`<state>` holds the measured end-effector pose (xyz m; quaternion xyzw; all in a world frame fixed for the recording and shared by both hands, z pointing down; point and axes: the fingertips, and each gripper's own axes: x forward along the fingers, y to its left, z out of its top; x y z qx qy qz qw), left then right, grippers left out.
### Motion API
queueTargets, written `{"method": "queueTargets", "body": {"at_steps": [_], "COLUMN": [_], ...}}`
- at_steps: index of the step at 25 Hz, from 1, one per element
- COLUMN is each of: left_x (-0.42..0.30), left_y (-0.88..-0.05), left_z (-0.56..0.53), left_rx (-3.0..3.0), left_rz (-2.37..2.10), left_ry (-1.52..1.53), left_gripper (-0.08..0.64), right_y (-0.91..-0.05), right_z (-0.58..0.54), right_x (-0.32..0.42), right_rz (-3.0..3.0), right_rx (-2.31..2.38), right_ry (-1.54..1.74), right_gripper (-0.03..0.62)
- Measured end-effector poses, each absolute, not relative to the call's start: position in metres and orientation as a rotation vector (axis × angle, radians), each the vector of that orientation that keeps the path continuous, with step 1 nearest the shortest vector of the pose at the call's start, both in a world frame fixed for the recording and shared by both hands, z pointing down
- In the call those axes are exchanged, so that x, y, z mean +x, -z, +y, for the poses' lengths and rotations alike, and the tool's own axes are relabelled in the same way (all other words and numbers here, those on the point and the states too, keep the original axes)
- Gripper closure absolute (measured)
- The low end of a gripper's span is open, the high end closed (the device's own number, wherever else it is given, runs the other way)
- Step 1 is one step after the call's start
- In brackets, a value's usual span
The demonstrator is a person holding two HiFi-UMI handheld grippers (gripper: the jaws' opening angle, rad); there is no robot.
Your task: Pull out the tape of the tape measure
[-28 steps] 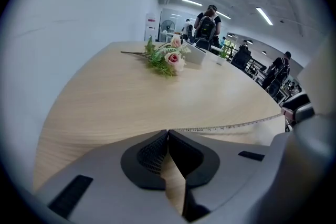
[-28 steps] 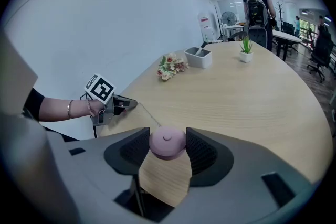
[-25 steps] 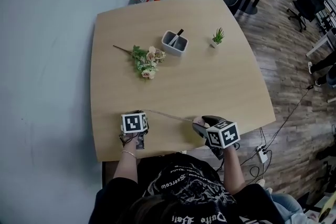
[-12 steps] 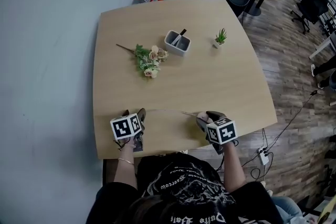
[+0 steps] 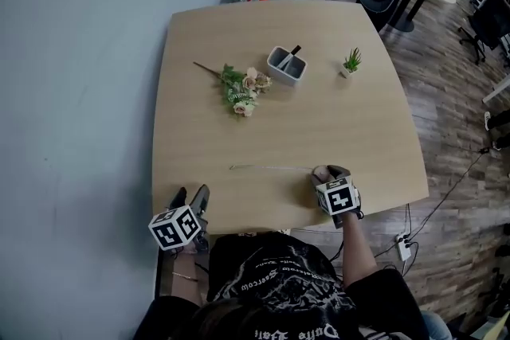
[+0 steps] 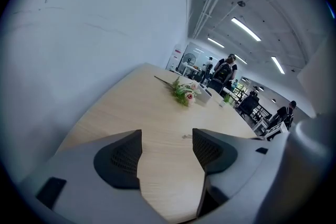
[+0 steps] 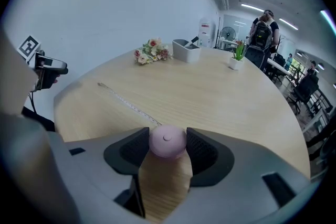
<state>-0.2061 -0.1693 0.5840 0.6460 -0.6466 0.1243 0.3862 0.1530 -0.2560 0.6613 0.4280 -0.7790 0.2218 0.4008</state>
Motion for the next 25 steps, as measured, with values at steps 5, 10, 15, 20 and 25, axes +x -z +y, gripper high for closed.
{"method": "queueTargets", "body": {"at_steps": [5, 10, 15, 20, 25], "left_x": [-0.198, -0.173, -0.135, -0.101, -0.104], "left_y": [-0.573, -0.555, -0.521, -0.474, -0.457], "left_z": [-0.175, -0.185, -0.195, -0.199, -0.202], "left_rx": [1.701, 1.845, 2.094, 2.377, 2.412], "left_rz": [-1.618, -1.559, -1.506, -1.463, -1.488], "left_ry": [-0.265, -0.276, -0.298, -0.281, -0.202], "left_gripper": [0.252, 0.252, 0.252, 0.252, 0.252], "right_y": [-0.663, -0.631, -0.565, -0.495, -0.465], "right_z": [-0.254, -0.248, -0.242, -0.226, -0.217], "right_x": [0.152, 0.146, 0.143, 0.151, 0.16], "right_rz": [-1.968, -2.066, -2.213, -2.304, -2.317], "right_rx": [1.098, 1.175, 1.339, 1.517, 1.597], "right_ry": [-0.592, -0.582, -0.528, -0.364, -0.273], "right_gripper": [0.31, 0.288, 0.288, 0.288, 0.288]}}
